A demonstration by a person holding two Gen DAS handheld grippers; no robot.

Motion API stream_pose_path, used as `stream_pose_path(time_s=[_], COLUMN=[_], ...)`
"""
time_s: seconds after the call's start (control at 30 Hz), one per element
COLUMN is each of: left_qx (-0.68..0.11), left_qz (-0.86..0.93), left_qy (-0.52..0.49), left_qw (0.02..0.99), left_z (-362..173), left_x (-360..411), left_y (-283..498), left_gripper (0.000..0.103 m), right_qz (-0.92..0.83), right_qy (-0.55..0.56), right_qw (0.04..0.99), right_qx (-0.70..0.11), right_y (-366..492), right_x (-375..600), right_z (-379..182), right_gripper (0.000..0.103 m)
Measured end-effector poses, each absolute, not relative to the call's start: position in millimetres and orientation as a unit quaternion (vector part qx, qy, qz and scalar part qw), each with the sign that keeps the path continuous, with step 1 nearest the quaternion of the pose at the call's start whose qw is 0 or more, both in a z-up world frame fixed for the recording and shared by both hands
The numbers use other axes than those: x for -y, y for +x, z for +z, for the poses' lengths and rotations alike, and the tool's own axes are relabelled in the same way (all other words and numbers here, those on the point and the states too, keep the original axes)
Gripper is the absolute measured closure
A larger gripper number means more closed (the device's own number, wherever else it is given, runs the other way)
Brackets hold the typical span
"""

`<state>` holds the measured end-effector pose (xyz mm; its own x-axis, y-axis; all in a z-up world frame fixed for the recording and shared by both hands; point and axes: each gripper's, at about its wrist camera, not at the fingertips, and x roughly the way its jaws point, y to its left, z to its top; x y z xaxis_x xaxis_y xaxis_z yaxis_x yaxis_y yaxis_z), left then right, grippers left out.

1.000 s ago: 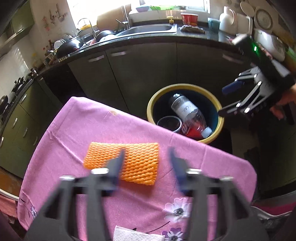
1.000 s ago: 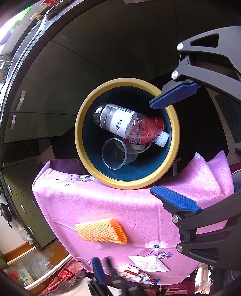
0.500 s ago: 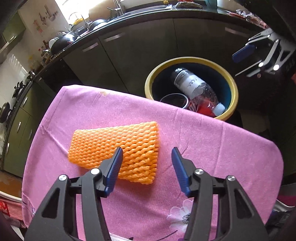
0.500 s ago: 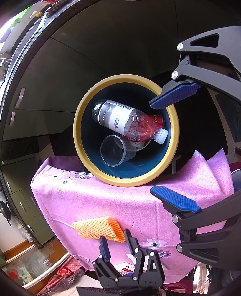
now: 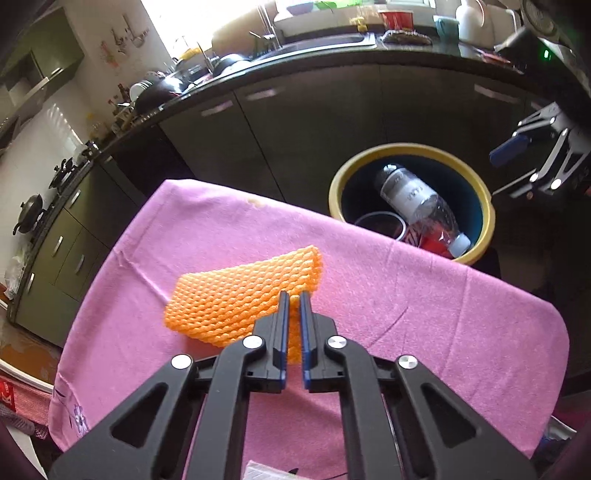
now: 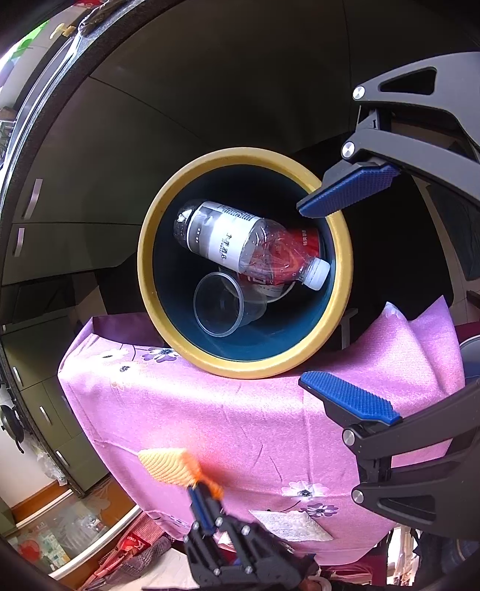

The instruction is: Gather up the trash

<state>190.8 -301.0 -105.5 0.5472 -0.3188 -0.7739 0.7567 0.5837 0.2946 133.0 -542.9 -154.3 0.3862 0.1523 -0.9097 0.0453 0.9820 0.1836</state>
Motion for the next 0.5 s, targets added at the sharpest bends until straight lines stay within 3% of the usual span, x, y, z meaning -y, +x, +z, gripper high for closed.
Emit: stream_pose_path(time_s=[0.5], left_qx=[-0.293], left_qz=[-0.358], left_qy=[0.276], left_qw=[0.842], left_z=[-28], left_x=[287], left_y=[166], left_gripper=[0.098], right_qz=[0.035], right_qy=[0.091], right_qw=[0.83], right_qx=[-0.55], right_y=[131], right_x=[541], right_z=[-154], right_gripper=[0.019])
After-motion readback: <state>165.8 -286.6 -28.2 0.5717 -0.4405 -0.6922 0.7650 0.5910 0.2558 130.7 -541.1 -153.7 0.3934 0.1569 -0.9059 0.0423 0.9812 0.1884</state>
